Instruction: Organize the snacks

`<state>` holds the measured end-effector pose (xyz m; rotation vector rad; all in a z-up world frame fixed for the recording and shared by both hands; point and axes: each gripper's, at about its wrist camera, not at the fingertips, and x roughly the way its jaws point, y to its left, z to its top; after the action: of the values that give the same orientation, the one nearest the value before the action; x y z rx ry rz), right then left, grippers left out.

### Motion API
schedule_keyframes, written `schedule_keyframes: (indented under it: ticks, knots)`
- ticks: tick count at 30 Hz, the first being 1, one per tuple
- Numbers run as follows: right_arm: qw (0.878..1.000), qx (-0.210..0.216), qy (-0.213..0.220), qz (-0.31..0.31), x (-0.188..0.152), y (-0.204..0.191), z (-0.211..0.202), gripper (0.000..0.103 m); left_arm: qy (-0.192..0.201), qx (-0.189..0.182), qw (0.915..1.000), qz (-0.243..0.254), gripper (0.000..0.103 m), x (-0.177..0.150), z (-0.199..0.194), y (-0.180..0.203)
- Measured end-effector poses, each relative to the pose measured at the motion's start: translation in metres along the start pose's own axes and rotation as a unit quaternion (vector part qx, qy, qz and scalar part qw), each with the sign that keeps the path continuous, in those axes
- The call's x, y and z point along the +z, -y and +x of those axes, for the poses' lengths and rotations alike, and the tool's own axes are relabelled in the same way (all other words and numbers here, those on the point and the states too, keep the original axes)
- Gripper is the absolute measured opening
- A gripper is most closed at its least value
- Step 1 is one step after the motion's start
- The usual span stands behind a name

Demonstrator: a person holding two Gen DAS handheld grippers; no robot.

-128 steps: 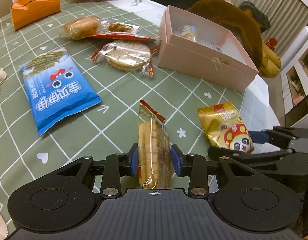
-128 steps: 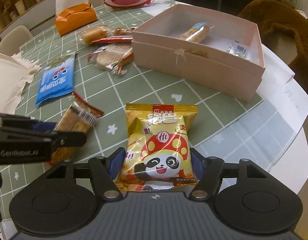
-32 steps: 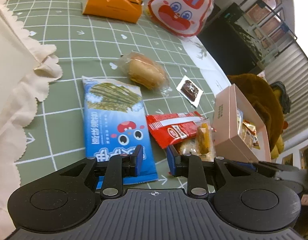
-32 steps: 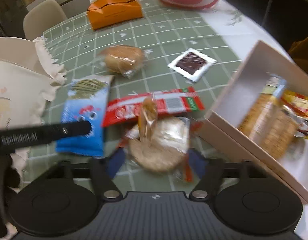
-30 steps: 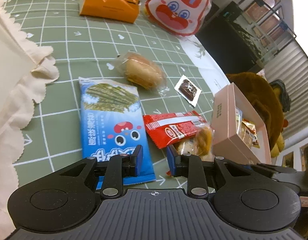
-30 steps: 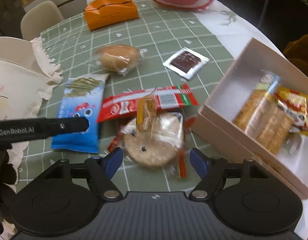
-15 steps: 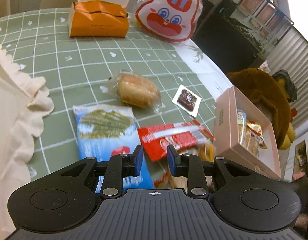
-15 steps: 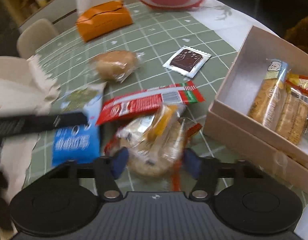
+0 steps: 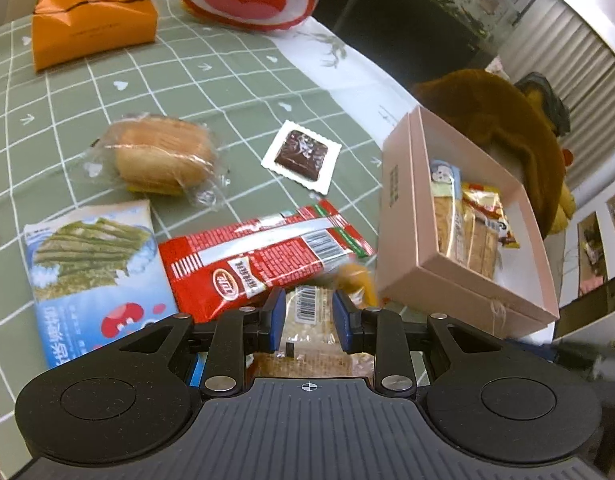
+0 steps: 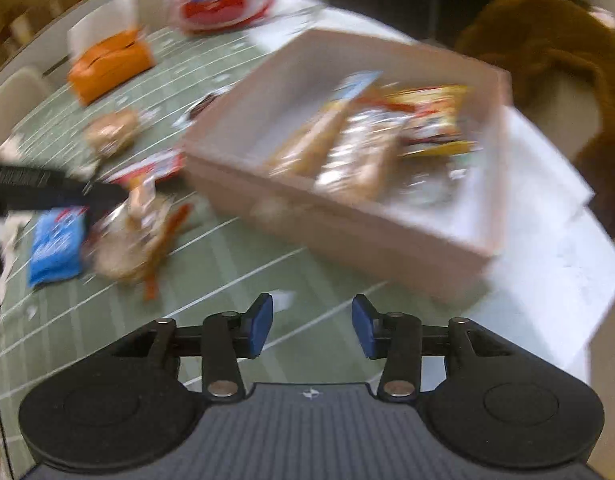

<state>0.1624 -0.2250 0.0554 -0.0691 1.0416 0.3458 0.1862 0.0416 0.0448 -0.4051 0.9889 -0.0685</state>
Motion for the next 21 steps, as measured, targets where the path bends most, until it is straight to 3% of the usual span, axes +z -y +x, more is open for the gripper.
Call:
schedule_keyframes:
  ticks: [4,8,11,17,21]
  knots:
    - [0.999,0.015,0.002,0.03,0.015,0.016,0.008,0.044,-0.008,-0.011,0.9998,-0.014,0.03,-0.006,-0.003,0.0]
    - [1.0,0.006,0.013,0.015,0.02,0.004,0.014,0.047,-0.028,-0.038,0.9983,-0.034,0.03,-0.016,-0.006,-0.003]
    - [0.999,0.048,0.021,-0.004,0.02,-0.017,0.008,0.065,-0.035,-0.049,0.9973,-0.042,0.029,-0.023,-0.01,-0.003]
    - [0.993,0.112,0.017,-0.015,0.028,-0.069,0.011,0.067,0.001,0.045,0.9988,0.017,0.028,-0.027,-0.03,0.003]
    - [0.991,0.134,0.009,-0.008,0.036,-0.09,0.022,0.062,0.008,0.068,0.9976,0.009,0.028,-0.025,-0.04,-0.012]
